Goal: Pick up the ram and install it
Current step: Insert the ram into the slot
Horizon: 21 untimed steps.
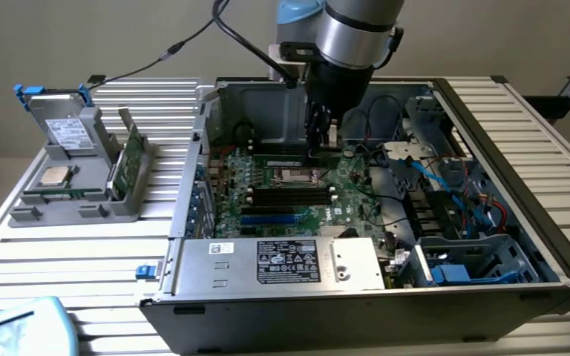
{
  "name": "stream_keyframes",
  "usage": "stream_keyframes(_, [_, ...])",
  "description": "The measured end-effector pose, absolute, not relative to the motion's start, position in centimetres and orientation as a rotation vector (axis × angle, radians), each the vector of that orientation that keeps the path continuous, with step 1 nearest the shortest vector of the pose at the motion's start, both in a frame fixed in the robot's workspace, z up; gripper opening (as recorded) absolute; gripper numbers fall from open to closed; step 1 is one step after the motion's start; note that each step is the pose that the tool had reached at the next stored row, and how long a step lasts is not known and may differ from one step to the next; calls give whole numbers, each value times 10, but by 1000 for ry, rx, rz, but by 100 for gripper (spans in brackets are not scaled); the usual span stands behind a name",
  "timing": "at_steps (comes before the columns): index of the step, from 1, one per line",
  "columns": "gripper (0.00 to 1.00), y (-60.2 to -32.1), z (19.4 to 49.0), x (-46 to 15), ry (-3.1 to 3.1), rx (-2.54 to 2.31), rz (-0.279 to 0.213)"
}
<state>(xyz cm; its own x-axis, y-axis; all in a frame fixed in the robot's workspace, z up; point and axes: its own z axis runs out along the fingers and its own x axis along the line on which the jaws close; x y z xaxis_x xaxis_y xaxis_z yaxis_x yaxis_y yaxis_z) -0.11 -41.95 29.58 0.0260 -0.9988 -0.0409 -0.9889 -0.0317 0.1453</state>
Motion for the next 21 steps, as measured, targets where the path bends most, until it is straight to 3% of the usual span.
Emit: stream_keyframes(21, [13,-416,265,-10,-2184,2178,-169])
